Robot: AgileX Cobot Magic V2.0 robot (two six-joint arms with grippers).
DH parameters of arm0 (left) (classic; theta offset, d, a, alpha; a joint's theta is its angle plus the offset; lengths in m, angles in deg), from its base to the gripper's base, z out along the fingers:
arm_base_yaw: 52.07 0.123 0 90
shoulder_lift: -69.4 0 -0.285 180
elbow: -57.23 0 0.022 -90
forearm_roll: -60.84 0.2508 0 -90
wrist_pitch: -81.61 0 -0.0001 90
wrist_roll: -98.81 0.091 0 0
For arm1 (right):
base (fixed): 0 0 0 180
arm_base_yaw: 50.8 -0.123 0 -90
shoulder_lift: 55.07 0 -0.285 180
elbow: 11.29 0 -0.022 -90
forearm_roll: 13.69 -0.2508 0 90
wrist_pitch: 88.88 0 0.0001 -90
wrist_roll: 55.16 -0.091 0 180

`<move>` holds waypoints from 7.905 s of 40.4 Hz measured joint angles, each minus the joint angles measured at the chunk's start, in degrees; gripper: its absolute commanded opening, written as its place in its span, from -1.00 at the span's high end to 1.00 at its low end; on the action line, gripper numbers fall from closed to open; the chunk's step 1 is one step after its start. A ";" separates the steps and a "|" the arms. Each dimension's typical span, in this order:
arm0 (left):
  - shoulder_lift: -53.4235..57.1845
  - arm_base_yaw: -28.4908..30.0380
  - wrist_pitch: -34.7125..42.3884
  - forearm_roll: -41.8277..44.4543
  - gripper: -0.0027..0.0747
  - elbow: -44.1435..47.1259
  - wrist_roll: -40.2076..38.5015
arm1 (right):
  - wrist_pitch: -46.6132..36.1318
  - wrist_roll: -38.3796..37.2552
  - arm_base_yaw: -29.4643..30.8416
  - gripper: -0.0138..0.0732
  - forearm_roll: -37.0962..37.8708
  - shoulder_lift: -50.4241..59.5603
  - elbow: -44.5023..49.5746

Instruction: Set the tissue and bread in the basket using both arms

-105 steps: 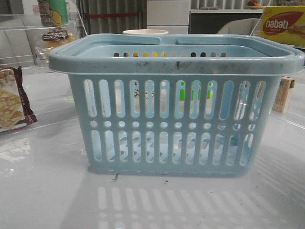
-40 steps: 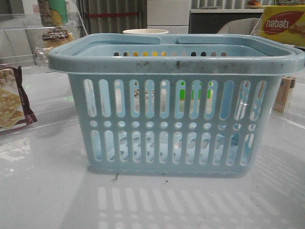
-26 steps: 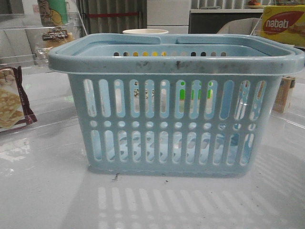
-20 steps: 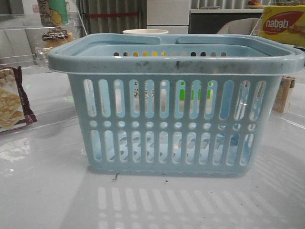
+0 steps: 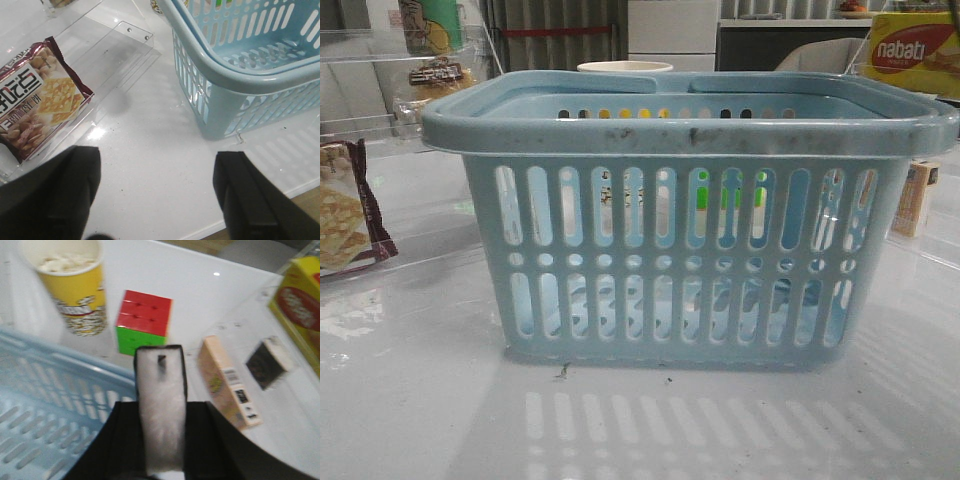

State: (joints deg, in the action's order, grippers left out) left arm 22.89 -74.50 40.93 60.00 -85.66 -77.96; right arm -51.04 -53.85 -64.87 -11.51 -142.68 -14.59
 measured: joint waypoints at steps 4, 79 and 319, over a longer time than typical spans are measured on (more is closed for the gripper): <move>0.00 0.00 0.00 0.00 -0.44 0.00 0.00 | 0.00 0.00 -5.85 0.17 -1.26 -1.12 0.90; -0.60 0.00 7.33 0.27 -0.44 0.00 0.00 | 3.57 0.43 -14.60 -0.63 -1.62 42.12 36.38; 3.74 -14.22 -3.35 -5.24 0.70 -1.31 6.03 | 10.31 0.43 -14.60 0.56 0.05 42.12 36.38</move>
State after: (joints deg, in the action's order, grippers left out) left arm 26.63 -88.71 37.58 54.76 -86.97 -71.93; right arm -40.74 -53.42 -79.48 -11.45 -100.56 21.79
